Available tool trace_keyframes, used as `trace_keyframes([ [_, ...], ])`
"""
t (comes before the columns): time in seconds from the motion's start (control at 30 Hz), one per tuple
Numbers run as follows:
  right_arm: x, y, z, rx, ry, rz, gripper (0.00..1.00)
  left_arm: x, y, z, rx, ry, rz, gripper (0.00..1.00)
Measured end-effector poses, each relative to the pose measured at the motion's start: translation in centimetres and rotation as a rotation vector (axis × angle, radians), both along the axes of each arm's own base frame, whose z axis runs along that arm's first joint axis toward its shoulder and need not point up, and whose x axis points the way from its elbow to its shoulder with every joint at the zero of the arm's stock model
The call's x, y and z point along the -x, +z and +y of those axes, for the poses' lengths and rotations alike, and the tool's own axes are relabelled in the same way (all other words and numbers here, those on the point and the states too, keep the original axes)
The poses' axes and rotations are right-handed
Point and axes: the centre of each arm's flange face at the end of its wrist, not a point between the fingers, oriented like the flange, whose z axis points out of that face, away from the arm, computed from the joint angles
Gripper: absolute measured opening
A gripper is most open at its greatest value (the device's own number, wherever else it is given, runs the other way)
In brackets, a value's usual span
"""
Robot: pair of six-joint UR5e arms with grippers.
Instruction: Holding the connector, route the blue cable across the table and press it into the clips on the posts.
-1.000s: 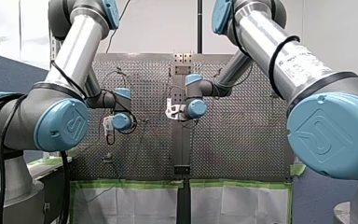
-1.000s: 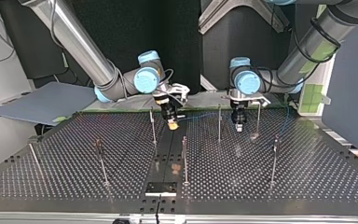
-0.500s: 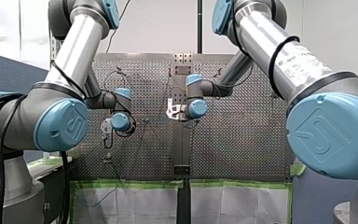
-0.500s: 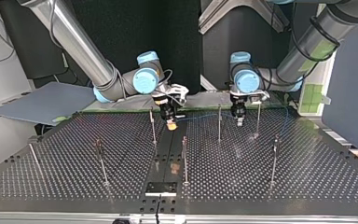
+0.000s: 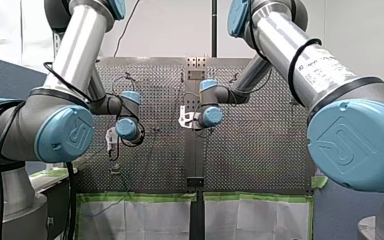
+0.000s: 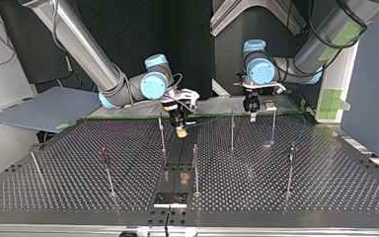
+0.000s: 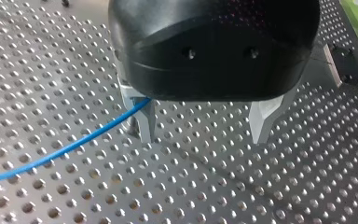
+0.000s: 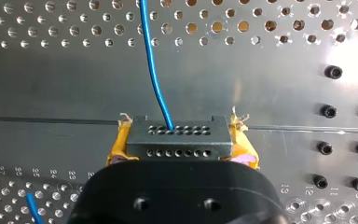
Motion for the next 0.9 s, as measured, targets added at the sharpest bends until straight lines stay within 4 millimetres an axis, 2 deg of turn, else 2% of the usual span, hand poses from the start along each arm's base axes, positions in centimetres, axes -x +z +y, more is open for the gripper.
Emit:
trace_keyframes([
  [0.33,-0.3,-0.1,0.5,-0.016,0.010,-0.004,0.00,2.0,2.8,-0.6,0.021,-0.007,-0.033,1.00],
  [0.67,0.1,-0.3,0.5,-0.035,0.006,0.010,0.00,4.3,6.1,-2.7,0.009,-0.053,-0.079,1.00],
  [0.9,0.5,-0.3,0.1,-0.043,-0.002,0.015,0.00,6.1,6.7,-4.5,0.010,-0.088,-0.093,1.00],
])
